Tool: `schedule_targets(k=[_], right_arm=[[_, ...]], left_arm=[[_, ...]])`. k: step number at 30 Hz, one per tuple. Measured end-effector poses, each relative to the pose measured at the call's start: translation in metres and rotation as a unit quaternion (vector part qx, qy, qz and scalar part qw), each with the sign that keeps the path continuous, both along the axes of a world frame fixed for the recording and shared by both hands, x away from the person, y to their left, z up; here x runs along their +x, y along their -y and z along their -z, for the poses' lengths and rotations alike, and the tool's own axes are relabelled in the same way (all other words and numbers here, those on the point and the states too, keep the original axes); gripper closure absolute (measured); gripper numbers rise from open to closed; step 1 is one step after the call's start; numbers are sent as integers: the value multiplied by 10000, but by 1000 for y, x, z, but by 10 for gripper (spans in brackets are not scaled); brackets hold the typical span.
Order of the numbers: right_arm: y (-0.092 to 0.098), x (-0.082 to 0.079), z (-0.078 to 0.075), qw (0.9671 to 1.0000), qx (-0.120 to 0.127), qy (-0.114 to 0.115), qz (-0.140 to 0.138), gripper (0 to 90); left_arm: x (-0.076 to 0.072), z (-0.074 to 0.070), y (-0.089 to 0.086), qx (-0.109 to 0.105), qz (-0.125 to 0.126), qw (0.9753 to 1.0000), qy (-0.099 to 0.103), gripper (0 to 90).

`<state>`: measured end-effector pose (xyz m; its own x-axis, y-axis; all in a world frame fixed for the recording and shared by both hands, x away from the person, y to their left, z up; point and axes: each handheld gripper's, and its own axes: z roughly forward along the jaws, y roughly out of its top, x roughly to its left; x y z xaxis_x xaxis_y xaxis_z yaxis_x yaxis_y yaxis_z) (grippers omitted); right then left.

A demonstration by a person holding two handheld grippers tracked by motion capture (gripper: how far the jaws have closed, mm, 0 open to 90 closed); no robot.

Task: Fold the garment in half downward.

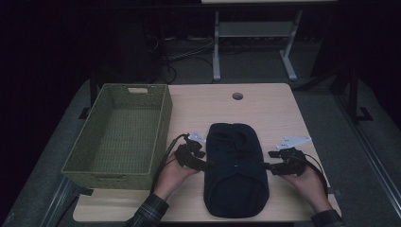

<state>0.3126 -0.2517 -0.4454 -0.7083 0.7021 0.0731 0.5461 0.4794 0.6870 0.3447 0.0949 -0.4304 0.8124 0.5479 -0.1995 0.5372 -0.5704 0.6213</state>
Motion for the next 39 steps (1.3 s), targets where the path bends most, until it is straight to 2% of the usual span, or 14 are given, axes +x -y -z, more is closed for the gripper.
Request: schedule_targets(k=[9,18,24,29,31,34,39], right_arm=[[0,28,-12,9999,111,1,83,402],[2,53,-28,9995,280,32,170,402],[1,69,-39,9991,349,83,215,405],[-2,85,-42,9990,354,112,237,408],[-5,92,-42,9991,333,106,228,408],[-9,100,-41,9991,353,100,216,405],[-17,114,-40,9989,415,117,207,404]], left_arm=[[26,-20,-1,-167,-186,9995,213,409],[50,-38,4,-114,-339,9986,379,410],[74,-45,8,40,-432,9981,432,413],[97,-43,12,223,-595,9969,455,416],[106,-41,12,194,-651,9967,439,420],[118,-31,15,213,-733,9962,413,425],[130,-10,22,320,-696,9967,273,423]])
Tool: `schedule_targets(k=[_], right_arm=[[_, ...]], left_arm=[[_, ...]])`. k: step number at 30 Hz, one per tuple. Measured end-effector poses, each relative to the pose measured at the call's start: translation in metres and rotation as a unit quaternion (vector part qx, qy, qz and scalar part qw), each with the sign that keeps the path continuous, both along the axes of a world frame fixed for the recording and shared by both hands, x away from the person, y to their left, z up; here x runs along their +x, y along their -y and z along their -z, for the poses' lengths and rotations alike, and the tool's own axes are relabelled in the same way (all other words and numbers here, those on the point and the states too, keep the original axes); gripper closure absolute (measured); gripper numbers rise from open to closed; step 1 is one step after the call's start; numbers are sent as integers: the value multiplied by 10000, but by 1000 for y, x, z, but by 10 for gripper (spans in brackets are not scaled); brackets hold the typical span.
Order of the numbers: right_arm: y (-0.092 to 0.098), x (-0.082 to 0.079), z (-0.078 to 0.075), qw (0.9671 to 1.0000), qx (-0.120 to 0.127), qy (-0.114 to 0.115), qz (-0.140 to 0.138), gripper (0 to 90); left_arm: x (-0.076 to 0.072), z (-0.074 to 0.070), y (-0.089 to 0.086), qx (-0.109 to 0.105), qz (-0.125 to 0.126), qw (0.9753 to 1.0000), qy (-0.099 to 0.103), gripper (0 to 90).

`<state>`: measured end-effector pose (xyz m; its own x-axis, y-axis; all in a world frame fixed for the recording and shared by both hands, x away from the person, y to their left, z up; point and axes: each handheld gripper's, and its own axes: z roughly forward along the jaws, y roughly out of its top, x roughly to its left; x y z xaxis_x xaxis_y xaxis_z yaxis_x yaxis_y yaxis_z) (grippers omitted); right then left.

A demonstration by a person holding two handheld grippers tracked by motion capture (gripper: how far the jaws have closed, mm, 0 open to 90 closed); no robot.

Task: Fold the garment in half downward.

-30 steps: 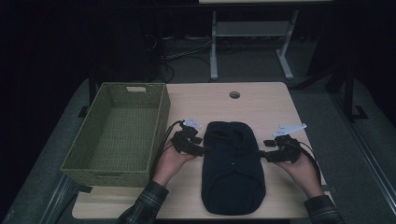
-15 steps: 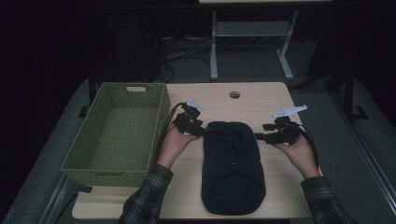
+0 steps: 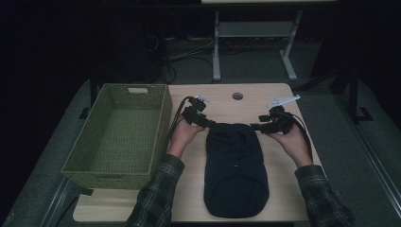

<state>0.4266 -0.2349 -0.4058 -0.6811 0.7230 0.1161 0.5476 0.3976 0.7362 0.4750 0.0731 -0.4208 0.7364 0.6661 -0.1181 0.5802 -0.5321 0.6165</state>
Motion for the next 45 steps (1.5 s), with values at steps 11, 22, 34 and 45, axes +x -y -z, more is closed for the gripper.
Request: schedule_targets(k=[11,22,34,45], right_arm=[[-14,35,13,9998,-19,-82,169,410],[-10,49,46,9980,-339,-417,340,437],[-12,41,61,9980,-252,-556,130,586],[-16,36,60,9982,-171,-574,47,835]], left_arm=[[10,33,7,198,-83,9992,-351,419],[10,34,7,239,24,9992,-308,458],[8,34,7,129,119,9994,-314,551],[5,34,7,-77,141,9986,-511,793]])
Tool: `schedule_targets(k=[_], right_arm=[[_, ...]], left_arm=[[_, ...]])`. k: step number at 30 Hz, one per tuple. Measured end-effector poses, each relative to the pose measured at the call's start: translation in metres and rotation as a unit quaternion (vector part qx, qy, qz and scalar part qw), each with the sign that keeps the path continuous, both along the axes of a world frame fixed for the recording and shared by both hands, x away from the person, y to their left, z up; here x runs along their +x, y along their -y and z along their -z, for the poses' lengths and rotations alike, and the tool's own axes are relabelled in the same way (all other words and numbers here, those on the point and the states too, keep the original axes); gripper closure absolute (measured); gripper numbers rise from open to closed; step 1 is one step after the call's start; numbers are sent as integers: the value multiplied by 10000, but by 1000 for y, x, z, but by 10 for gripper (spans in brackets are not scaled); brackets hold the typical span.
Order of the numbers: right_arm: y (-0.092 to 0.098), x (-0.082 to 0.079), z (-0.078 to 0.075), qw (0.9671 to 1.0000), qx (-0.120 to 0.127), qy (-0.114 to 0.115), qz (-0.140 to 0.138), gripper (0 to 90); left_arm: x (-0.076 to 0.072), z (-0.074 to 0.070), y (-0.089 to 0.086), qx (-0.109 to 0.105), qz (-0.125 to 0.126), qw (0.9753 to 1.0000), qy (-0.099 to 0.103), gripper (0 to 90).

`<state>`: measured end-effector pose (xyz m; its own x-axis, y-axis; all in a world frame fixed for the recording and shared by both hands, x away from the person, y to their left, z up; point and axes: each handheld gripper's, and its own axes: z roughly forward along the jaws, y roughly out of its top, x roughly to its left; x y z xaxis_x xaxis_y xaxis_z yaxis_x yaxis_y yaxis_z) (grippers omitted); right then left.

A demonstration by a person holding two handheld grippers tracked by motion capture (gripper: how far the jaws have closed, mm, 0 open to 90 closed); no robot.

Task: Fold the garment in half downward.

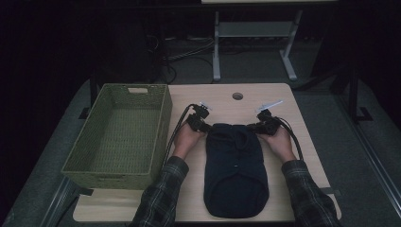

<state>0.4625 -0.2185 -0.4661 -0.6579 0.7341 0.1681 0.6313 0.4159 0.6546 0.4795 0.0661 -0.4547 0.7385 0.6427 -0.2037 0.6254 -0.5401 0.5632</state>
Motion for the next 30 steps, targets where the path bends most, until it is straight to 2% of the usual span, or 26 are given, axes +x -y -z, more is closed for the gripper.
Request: schedule_targets(k=[5,9,14,22,30], right_arm=[[-3,0,-5,9998,-172,121,-32,853],[-3,1,-15,9994,-236,245,-43,855],[-6,2,-31,9988,-273,413,-63,854],[-8,2,-55,9972,-260,691,-80,855],[-7,-1,-79,9951,-170,978,-51,855]], left_arm=[[-2,-3,-2,13,-129,9999,-11,812],[-4,-11,-2,6,-205,9997,105,816],[-7,-26,-5,-56,-291,9985,454,816],[-9,-45,-9,-159,-379,9967,706,815],[-12,-71,-10,-209,-401,9932,1073,815]])
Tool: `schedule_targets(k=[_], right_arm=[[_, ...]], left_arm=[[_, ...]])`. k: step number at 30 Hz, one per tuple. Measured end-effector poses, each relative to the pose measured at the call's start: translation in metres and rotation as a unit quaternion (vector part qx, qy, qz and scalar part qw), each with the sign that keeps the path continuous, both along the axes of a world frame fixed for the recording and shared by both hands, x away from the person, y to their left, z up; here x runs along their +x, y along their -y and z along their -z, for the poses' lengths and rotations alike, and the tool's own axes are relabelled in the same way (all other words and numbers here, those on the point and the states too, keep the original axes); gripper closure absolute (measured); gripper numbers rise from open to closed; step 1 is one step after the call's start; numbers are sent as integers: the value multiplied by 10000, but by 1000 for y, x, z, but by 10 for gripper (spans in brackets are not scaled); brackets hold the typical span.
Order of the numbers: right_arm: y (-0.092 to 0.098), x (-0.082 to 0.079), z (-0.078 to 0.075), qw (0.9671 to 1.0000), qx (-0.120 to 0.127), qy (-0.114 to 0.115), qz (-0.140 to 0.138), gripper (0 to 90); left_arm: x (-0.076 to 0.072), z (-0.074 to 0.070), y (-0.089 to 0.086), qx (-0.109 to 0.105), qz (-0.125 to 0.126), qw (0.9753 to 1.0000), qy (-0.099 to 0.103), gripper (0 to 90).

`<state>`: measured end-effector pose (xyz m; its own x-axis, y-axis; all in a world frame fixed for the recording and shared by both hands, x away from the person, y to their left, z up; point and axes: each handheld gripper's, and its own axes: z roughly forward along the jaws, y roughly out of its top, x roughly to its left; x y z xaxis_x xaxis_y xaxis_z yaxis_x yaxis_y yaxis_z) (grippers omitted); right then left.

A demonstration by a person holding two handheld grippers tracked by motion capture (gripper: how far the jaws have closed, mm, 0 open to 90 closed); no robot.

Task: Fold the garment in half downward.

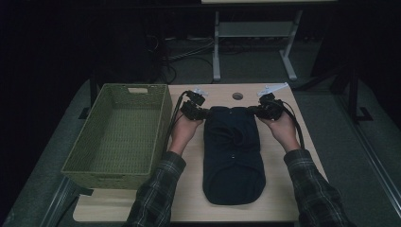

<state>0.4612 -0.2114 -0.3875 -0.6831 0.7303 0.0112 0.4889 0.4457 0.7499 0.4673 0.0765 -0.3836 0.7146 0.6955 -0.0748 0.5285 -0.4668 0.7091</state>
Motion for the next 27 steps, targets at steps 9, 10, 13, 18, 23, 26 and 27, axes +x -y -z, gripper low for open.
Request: schedule_targets(k=[9,10,13,18,23,26,27], right_arm=[[1,-5,-23,9995,38,323,-38,855],[1,-6,-25,9994,33,349,-41,855],[2,-9,-35,9987,29,507,-66,855],[3,-16,-49,9973,80,730,-60,855],[2,-23,-44,9970,29,757,-125,855],[2,-31,-38,9968,56,783,-161,855],[2,-34,-37,9966,59,798,-188,854]], left_arm=[[-2,-23,0,-58,-38,9994,337,815],[-2,-25,0,-55,-37,9993,377,815],[-3,-34,1,-55,-24,9988,489,815],[-10,-46,3,10,-3,9973,730,815],[-18,-41,3,81,55,9971,761,814],[-23,-37,2,107,59,9974,708,814],[-25,-36,1,103,76,9975,697,814]])
